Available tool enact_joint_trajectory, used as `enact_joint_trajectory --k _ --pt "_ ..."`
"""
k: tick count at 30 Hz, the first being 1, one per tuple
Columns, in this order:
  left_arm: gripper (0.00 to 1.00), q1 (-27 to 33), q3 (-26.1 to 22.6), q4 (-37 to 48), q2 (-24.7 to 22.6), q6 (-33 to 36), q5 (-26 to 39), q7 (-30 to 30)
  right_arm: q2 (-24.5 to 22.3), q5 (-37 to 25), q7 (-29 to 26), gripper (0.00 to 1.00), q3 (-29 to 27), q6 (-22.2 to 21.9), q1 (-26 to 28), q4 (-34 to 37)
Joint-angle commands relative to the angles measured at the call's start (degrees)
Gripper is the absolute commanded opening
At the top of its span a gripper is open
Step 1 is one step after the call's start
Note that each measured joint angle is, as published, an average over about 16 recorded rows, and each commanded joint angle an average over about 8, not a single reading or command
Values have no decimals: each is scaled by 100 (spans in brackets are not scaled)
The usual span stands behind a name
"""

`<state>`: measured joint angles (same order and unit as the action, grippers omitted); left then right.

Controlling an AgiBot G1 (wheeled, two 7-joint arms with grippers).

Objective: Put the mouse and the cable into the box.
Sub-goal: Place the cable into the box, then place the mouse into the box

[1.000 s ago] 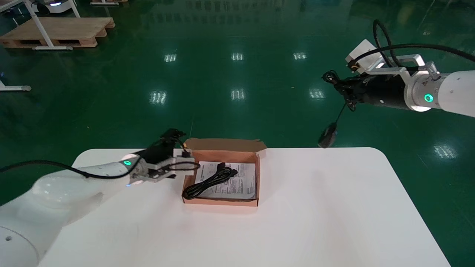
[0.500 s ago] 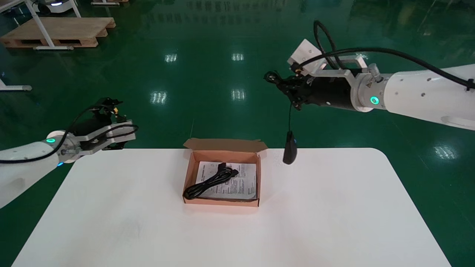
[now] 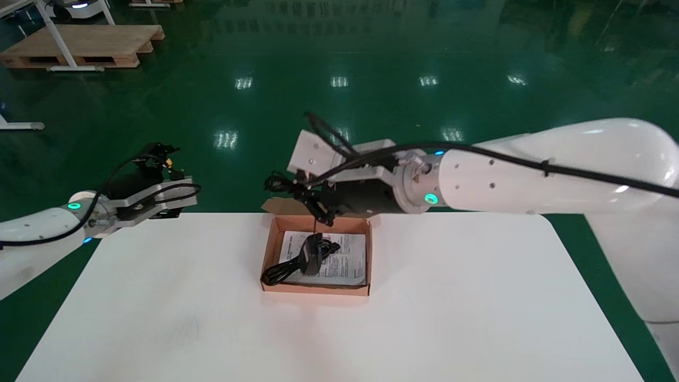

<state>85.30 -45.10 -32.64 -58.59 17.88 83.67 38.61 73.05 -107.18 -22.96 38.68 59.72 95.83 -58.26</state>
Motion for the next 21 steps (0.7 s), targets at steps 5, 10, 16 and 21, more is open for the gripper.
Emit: enact_joint_trajectory --k 5,10,16,21 --pt "100 -26 -170 -215 94 -64 239 -441 153 -33 2 0 213 190 -267 -379" --pt "100 -31 -297 -357 156 -105 445 -789 125 -22 -224 0 184 250 -209 -382" --pt "100 -30 -429 -499 219 -142 691 -1179 81 138 -290 0 103 408 -23 -237" --pt "100 -27 -522 -601 263 -165 894 -1484 100 140 -181 0 143 413 -82 -265"
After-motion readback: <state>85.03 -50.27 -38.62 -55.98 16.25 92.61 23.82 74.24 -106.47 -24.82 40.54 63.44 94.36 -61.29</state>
